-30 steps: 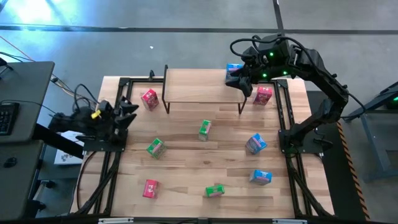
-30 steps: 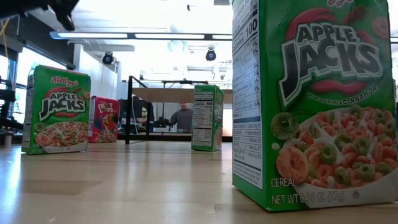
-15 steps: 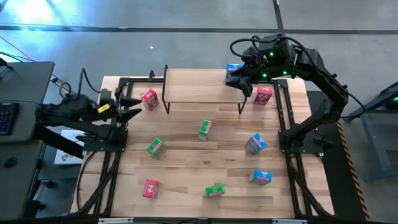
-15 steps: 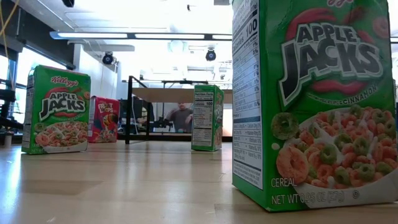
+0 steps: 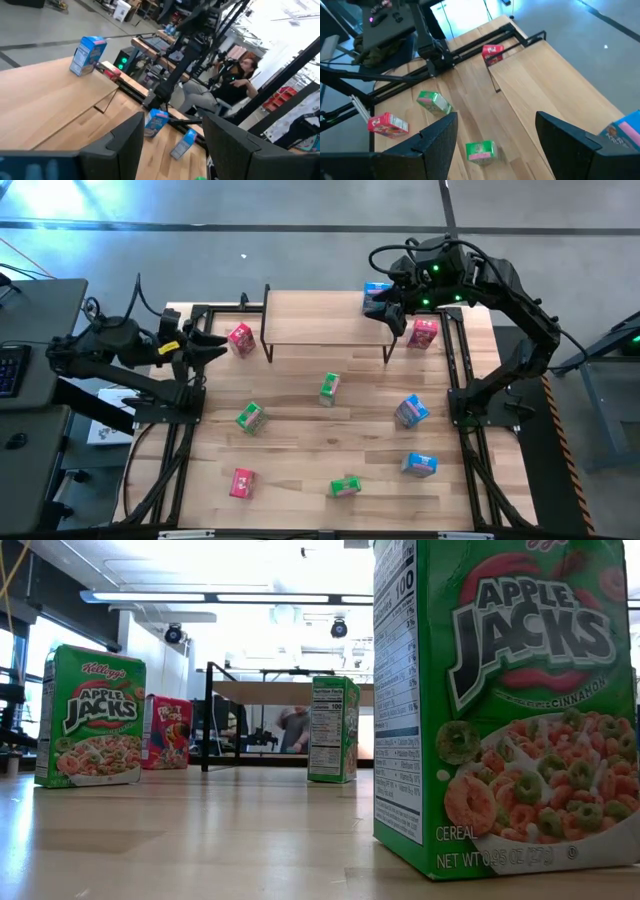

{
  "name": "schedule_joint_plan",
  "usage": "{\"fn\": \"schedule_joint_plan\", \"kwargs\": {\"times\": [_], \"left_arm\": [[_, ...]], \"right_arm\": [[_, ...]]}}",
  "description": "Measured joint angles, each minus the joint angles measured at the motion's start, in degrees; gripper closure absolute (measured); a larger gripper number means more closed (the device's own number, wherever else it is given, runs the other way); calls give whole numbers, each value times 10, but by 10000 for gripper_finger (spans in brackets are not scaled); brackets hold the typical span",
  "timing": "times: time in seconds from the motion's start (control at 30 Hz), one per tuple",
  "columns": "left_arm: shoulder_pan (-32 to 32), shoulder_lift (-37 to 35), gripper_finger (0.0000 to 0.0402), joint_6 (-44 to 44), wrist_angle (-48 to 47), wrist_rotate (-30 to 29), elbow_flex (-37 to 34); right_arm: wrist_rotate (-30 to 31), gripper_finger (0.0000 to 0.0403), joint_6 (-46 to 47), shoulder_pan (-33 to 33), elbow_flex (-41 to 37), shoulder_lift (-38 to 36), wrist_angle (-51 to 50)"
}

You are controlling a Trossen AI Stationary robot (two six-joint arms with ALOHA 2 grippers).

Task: Stack cereal on shelf
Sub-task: Put the left green cereal box on the shelf

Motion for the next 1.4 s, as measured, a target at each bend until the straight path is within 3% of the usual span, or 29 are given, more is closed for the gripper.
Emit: {"fn": "schedule_joint_plan", "kwargs": {"times": [0.27,0.47,0.87,1.4], "left_arm": [[0,7,212,74,2,-2,5],[0,23,212,69,-1,-1,5],[-5,59,212,-51,-90,65,5],[-86,128,212,-226,-143,75,5]], "right_arm": [[16,143,0,0,0,0,-16],[16,143,1,0,0,0,-16],[16,143,1,0,0,0,-19],[16,143,16,0,0,0,-66]]}}
